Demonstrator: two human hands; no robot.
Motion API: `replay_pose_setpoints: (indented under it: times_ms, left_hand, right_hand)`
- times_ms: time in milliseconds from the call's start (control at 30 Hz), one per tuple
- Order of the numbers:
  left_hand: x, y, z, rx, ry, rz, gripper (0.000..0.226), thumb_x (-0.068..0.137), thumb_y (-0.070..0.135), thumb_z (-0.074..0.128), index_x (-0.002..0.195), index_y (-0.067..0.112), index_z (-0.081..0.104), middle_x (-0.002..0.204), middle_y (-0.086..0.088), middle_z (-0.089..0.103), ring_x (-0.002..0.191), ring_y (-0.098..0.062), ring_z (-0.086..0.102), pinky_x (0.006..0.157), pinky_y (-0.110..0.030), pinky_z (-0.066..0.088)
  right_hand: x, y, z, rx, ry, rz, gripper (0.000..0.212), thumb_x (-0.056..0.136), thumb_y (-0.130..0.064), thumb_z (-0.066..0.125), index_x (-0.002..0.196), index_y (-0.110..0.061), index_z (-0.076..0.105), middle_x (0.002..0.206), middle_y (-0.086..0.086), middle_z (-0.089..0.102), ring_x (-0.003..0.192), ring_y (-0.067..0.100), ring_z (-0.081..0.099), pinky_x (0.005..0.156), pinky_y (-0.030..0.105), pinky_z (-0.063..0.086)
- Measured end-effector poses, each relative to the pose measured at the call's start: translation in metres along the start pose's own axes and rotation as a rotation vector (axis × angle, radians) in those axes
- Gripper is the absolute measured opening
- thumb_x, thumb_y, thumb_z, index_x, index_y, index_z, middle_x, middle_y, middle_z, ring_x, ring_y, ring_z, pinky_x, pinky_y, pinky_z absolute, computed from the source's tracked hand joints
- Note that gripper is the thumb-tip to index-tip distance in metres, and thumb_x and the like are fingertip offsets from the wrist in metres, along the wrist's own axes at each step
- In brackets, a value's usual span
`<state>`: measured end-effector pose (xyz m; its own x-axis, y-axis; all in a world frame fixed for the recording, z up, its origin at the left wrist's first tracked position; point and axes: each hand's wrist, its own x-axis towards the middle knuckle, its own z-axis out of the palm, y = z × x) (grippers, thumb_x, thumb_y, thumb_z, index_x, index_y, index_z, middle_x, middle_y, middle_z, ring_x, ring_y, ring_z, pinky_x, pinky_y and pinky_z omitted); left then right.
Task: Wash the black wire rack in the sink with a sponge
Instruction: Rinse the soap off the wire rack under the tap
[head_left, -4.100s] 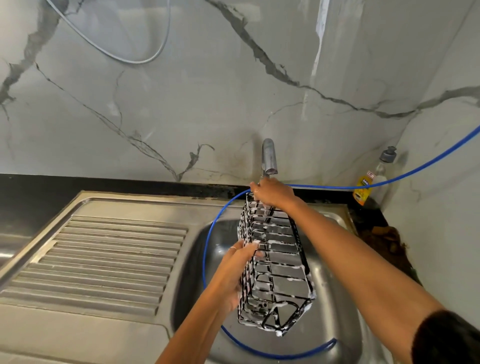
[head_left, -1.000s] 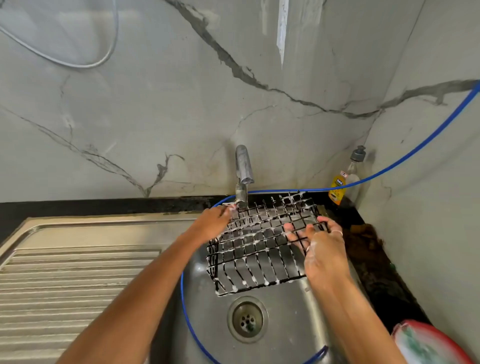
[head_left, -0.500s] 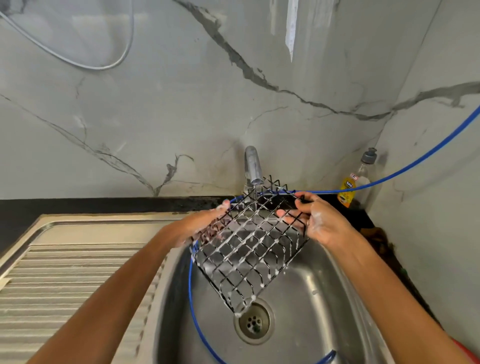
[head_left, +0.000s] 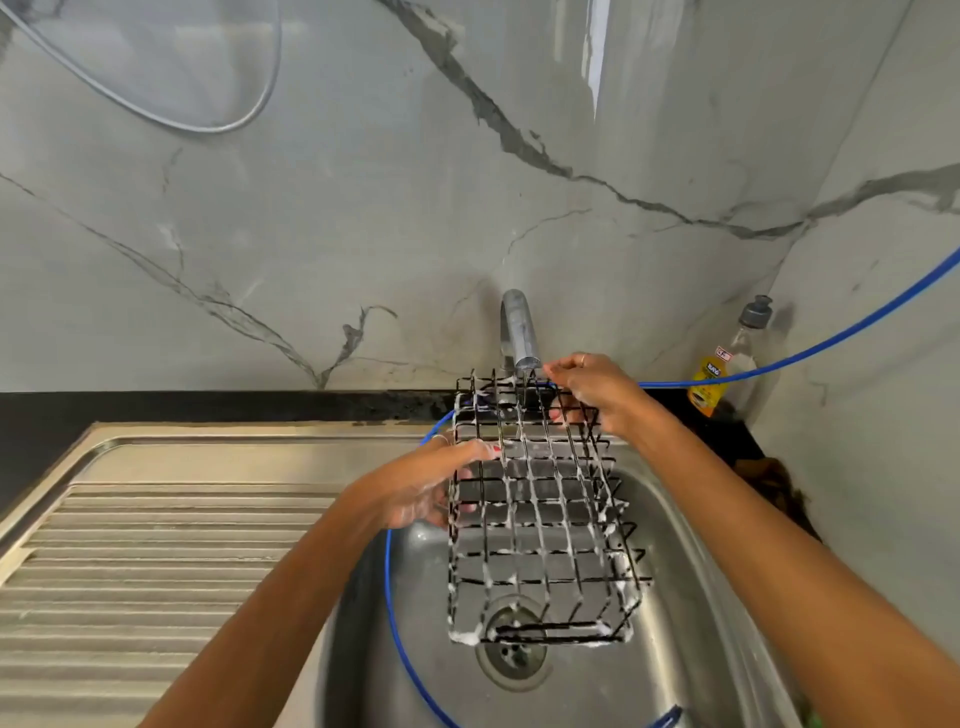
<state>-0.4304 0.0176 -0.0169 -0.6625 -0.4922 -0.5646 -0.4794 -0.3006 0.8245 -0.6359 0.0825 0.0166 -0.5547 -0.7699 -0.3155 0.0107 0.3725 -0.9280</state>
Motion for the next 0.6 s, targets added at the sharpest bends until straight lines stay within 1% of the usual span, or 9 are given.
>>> replay_pose_setpoints:
  times_ms: [67,167,200,233,300,367,433,500,600]
  left_hand:
    - [0.000,-0.008,0.010,-0.038,0.096,0.006,0.067,0.077,0.047,0.071,0.131,0.016,0.046,0.131,-0.011,0.047,0.106,-0.030,0.056,0.087,-0.047,0.053]
    - [-0.001,-0.016,0.028,-0.057,0.303,0.045,0.062,0.085,0.044,0.063,0.133,0.012,0.038,0.104,-0.008,0.053,0.084,-0.022,0.055,0.079,-0.039,0.051]
    - [-0.001,-0.018,0.033,-0.048,0.356,0.050,0.069,0.082,0.047,0.063,0.135,0.012,0.034,0.106,-0.010,0.055,0.088,-0.025,0.058,0.078,-0.039,0.051]
    - [-0.001,-0.020,0.038,-0.039,0.382,0.052,0.080,0.078,0.051,0.064,0.140,0.014,0.029,0.120,-0.013,0.054,0.100,-0.029,0.058,0.080,-0.040,0.052]
    - [-0.001,-0.022,0.044,-0.056,0.417,0.044,0.099,0.069,0.059,0.064,0.148,0.020,0.020,0.142,-0.018,0.043,0.121,-0.037,0.051,0.085,-0.046,0.053]
    - [-0.001,-0.026,0.049,-0.135,0.454,0.013,0.112,0.051,0.067,0.062,0.148,0.029,0.019,0.147,-0.026,0.036,0.129,-0.044,0.045,0.091,-0.057,0.048]
    - [0.000,-0.030,0.053,-0.233,0.473,-0.002,0.112,0.049,0.067,0.061,0.147,0.030,0.021,0.148,-0.029,0.033,0.131,-0.047,0.040,0.094,-0.060,0.043]
    - [-0.003,-0.033,0.057,-0.325,0.487,0.004,0.103,0.063,0.060,0.064,0.149,0.024,0.021,0.149,-0.023,0.037,0.132,-0.042,0.041,0.097,-0.056,0.043]
    - [0.000,-0.038,0.060,-0.486,0.456,-0.020,0.093,0.084,0.053,0.060,0.154,0.023,0.008,0.155,-0.012,0.028,0.135,-0.034,0.038,0.098,-0.051,0.045]
  right_hand:
    - [0.009,0.000,0.014,-0.220,0.043,-0.085,0.025,0.096,-0.023,0.054,0.112,-0.004,0.055,0.079,0.004,0.056,0.056,0.012,0.054,0.045,0.022,0.046]
    - [0.020,0.003,0.041,-0.544,0.146,-0.197,0.029,0.098,-0.030,0.048,0.109,-0.004,0.055,0.077,0.004,0.059,0.056,0.014,0.055,0.051,0.026,0.050]
    - [0.022,0.005,0.049,-0.638,0.198,-0.199,0.034,0.099,-0.035,0.044,0.107,-0.004,0.056,0.081,0.006,0.061,0.062,0.017,0.058,0.056,0.030,0.053]
    - [0.023,0.006,0.056,-0.717,0.257,-0.192,0.039,0.099,-0.039,0.039,0.105,-0.005,0.057,0.085,0.007,0.061,0.068,0.021,0.060,0.061,0.034,0.053]
    - [0.023,0.005,0.065,-0.807,0.337,-0.148,0.045,0.100,-0.042,0.030,0.101,-0.007,0.057,0.081,0.006,0.053,0.073,0.024,0.055,0.064,0.031,0.044]
    - [0.022,0.004,0.073,-0.899,0.378,-0.093,0.053,0.101,-0.046,0.022,0.100,-0.007,0.058,0.070,0.005,0.045,0.072,0.023,0.051,0.067,0.031,0.039]
    - [0.020,0.002,0.084,-1.052,0.384,-0.055,0.064,0.100,-0.052,0.014,0.103,-0.006,0.058,0.072,0.008,0.050,0.075,0.024,0.054,0.077,0.036,0.040]
    - [0.018,0.005,0.094,-1.153,0.333,-0.076,0.065,0.099,-0.053,0.012,0.116,-0.008,0.056,0.099,0.015,0.061,0.094,0.029,0.059,0.092,0.047,0.036]
    - [0.003,0.012,0.101,-1.175,0.146,-0.190,0.058,0.100,-0.049,0.015,0.142,-0.013,0.036,0.147,0.017,0.035,0.131,0.036,0.038,0.106,0.059,0.021]
